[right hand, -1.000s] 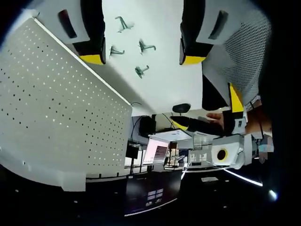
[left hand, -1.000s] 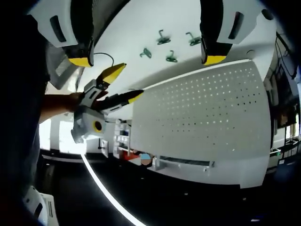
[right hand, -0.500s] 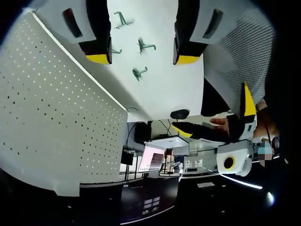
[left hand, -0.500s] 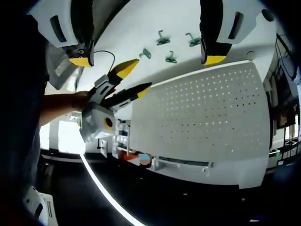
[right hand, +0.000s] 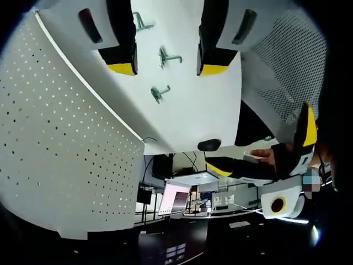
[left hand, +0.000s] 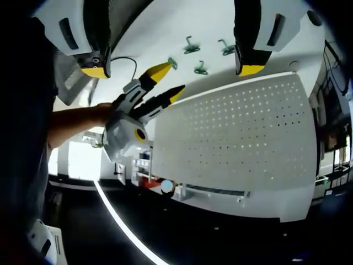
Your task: Insert the hook assembly into the mounting plate slot until the hook locks in place.
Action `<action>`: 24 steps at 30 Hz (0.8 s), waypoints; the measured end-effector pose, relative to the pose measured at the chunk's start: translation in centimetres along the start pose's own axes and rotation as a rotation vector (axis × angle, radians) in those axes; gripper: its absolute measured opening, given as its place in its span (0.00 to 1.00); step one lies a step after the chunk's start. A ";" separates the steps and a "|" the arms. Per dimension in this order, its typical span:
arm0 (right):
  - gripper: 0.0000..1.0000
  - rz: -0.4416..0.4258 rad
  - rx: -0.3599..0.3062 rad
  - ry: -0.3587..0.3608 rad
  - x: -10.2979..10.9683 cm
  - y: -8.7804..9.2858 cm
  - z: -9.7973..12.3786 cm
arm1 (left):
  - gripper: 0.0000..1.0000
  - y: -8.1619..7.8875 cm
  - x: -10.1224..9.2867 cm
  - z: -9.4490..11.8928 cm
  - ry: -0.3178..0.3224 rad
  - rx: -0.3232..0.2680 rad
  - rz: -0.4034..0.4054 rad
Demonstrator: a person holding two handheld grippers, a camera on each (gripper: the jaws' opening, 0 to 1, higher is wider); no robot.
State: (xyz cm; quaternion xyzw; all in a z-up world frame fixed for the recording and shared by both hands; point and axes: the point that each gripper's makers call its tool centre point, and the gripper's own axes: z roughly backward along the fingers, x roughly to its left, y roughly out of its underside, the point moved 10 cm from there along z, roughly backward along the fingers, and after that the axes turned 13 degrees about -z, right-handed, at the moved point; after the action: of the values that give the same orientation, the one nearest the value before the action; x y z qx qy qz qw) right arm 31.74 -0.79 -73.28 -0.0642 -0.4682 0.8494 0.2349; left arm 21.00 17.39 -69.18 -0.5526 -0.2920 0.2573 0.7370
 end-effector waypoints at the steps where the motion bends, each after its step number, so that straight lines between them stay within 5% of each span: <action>1: 0.41 0.000 0.002 0.000 0.0 0.0 -0.1 | 0.95 0.0 0.0 0.0 0.000 0.000 0.000; 24: 0.34 -0.009 0.112 0.009 -0.9 1.9 -2.5 | 0.94 0.2 0.0 0.0 0.009 0.003 0.005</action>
State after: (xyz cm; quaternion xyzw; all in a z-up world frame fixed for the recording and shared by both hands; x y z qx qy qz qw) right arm 32.68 -0.10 -76.36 -0.0524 -0.4193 0.8728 0.2441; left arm 21.00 17.41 -69.33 -0.5533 -0.2869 0.2569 0.7386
